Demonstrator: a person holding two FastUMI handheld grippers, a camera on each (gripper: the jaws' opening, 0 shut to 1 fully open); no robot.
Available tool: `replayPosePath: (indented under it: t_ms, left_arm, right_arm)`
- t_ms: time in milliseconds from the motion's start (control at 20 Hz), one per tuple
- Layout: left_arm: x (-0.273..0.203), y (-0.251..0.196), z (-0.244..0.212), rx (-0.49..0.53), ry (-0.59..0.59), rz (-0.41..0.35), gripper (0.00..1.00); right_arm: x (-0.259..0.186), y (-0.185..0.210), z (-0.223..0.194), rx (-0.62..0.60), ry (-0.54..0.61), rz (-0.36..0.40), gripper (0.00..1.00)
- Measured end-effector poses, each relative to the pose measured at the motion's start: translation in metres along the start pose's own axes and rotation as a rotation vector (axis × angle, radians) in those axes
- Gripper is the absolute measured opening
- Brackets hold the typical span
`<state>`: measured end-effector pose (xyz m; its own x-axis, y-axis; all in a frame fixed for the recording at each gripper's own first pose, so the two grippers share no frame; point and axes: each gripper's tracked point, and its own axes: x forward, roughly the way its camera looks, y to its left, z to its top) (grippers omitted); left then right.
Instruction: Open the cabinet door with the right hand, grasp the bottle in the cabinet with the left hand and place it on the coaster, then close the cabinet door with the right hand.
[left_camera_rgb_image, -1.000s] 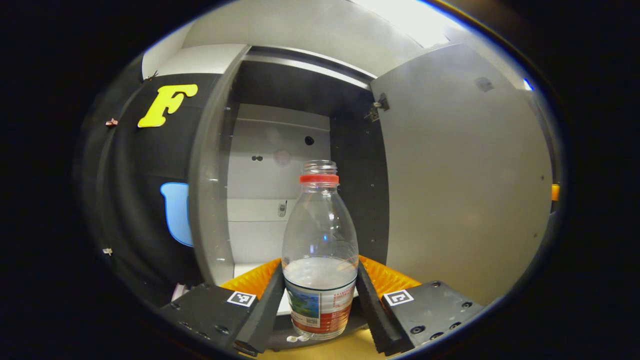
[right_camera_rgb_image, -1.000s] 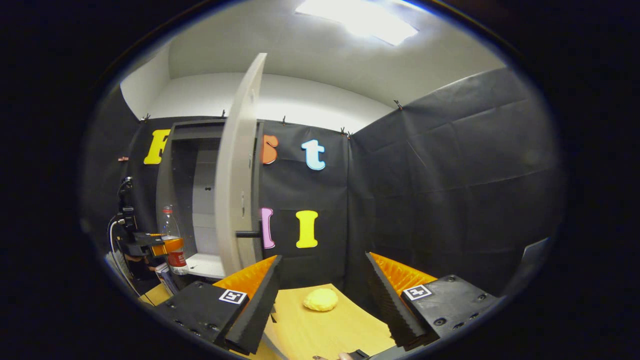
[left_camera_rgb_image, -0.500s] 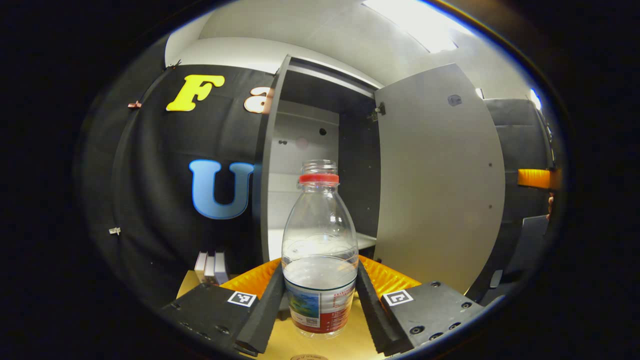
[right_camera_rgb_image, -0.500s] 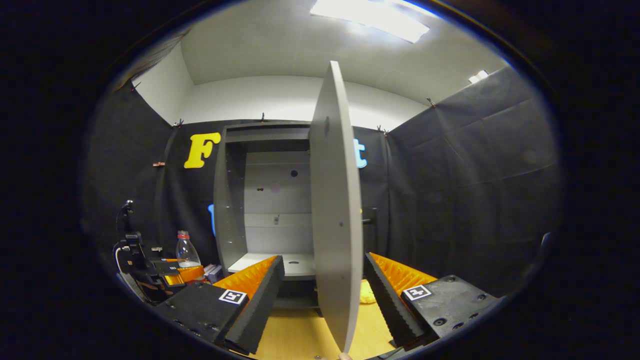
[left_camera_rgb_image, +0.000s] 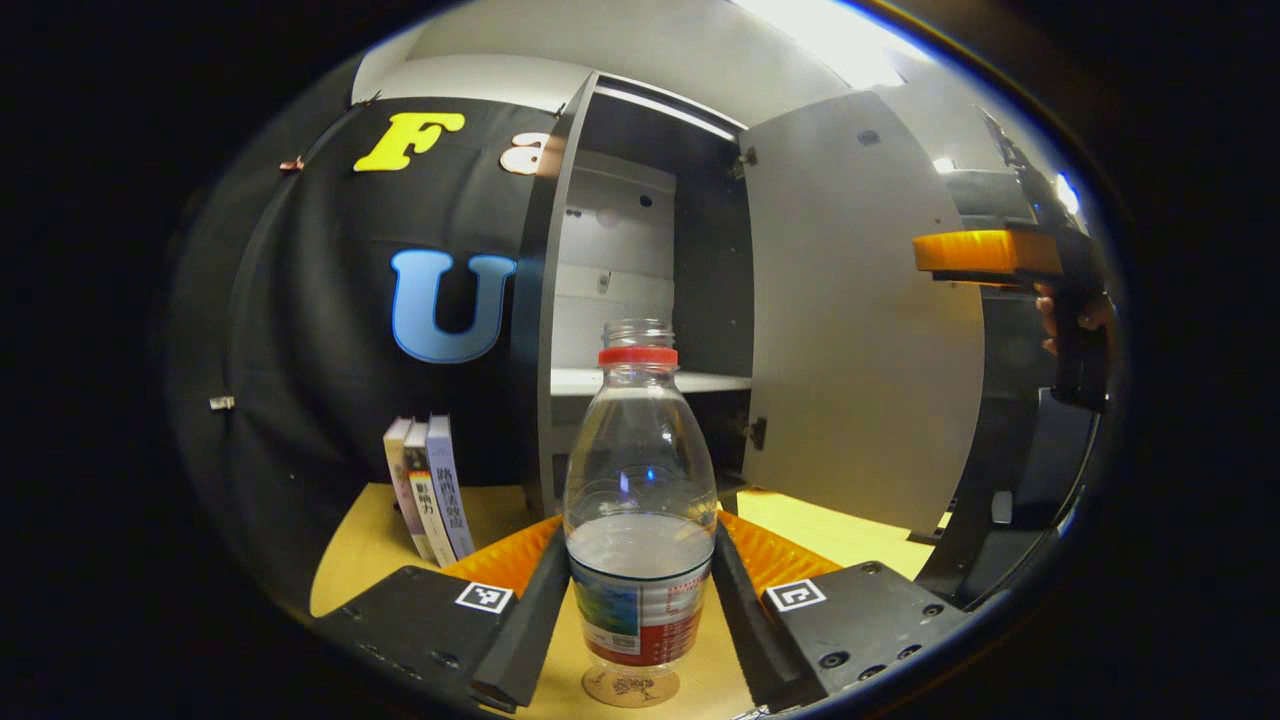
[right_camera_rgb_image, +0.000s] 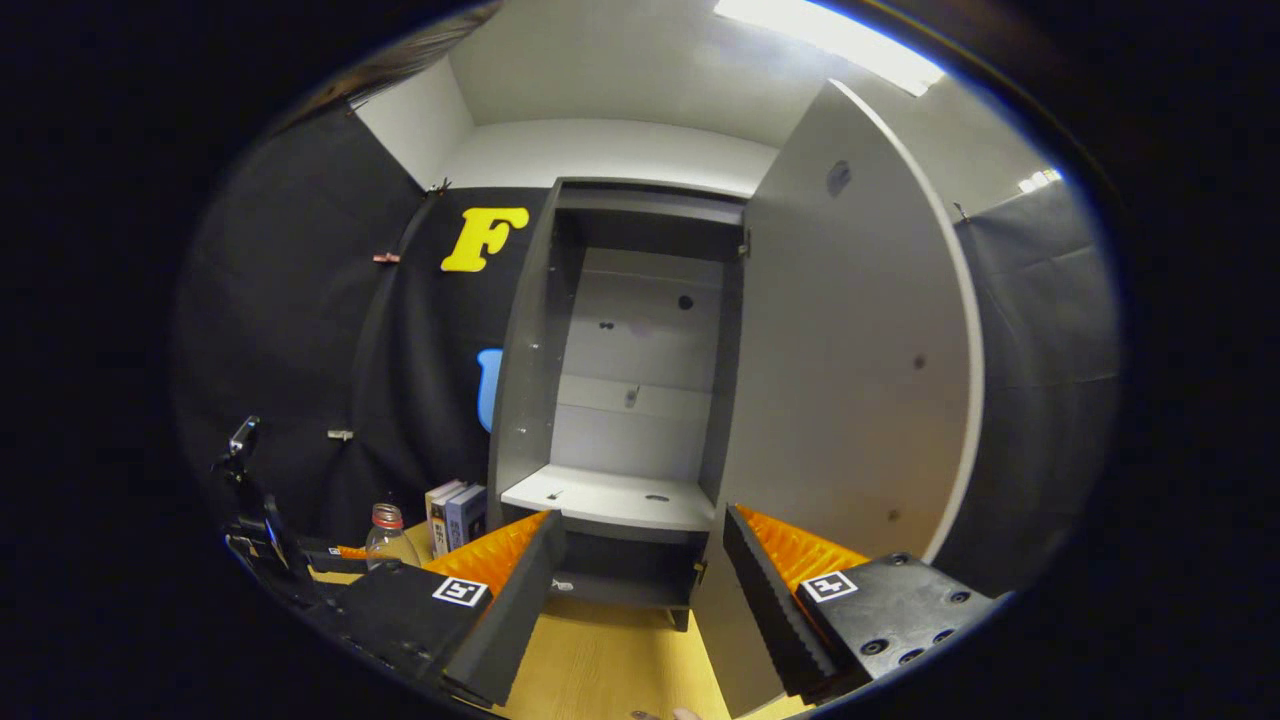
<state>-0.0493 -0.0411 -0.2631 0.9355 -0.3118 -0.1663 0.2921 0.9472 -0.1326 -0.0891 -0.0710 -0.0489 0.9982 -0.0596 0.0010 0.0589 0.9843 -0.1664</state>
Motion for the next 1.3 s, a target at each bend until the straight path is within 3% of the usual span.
replayPosePath:
  t_ms: [100, 300, 450, 700, 1050, 1300]
  left_arm:
    - [0.002, 0.005, -0.024, -0.044, -0.033, 0.018, 0.77]
    - [0.01, 0.012, -0.077, -0.016, -0.023, 0.047, 0.77]
    - [0.016, 0.014, -0.105, -0.042, -0.023, 0.055, 0.77]
    - [0.018, 0.013, -0.125, -0.062, -0.049, 0.069, 0.78]
    - [0.013, 0.004, -0.109, 0.043, -0.08, 0.047, 0.8]
    - [0.014, 0.02, -0.126, 0.028, -0.058, 0.072, 0.8]
  right_arm:
    - [0.012, 0.012, -0.03, 0.007, 0.042, 0.037, 0.98]
    - [0.023, 0.026, -0.083, 0.091, 0.134, 0.085, 0.98]
    - [0.025, 0.032, -0.109, 0.077, 0.185, 0.114, 0.98]
    - [0.027, 0.031, -0.124, 0.05, 0.212, 0.147, 0.98]
    - [0.023, 0.03, -0.13, 0.067, 0.235, 0.177, 0.98]
    - [0.018, 0.028, -0.138, 0.069, 0.259, 0.189, 0.98]
